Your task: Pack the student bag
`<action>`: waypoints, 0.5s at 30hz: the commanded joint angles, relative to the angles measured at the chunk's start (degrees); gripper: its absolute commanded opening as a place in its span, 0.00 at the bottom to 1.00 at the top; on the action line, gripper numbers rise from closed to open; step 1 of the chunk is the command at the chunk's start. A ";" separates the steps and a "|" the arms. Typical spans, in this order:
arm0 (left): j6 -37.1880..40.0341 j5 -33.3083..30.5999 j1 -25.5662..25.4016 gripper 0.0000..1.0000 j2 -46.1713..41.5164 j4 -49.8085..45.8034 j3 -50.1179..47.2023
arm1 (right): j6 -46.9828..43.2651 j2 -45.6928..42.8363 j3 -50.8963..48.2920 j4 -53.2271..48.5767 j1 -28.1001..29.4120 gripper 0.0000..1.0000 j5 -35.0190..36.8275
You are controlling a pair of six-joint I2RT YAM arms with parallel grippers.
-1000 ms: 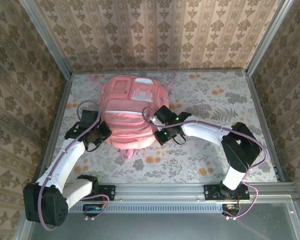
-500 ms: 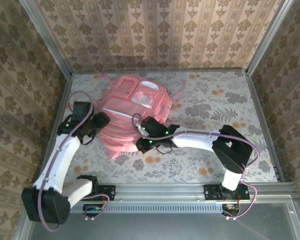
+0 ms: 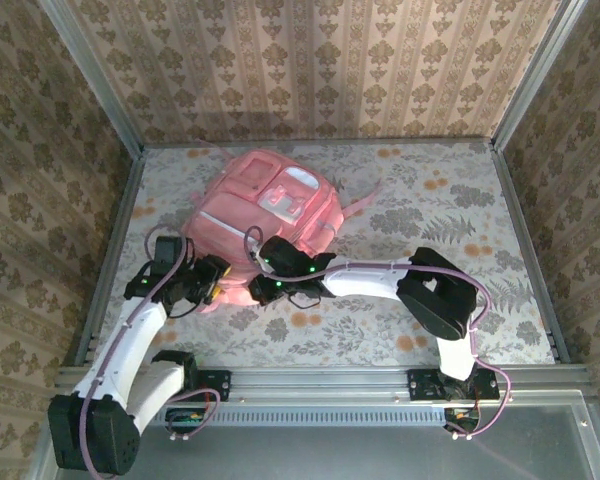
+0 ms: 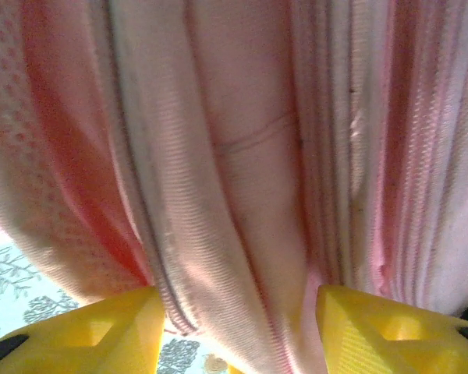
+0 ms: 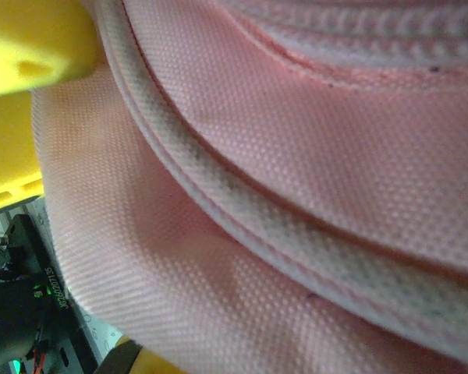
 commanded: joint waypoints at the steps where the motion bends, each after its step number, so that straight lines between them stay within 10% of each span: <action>1: -2.52 0.75 -0.41 0.52 -0.20 4.17 -0.57 | 0.43 0.37 1.49 3.11 0.60 0.00 0.93; 15: 1.03 -2.58 0.36 0.06 2.31 3.47 1.31 | -3.09 -3.15 -2.98 -1.32 0.34 0.00 7.53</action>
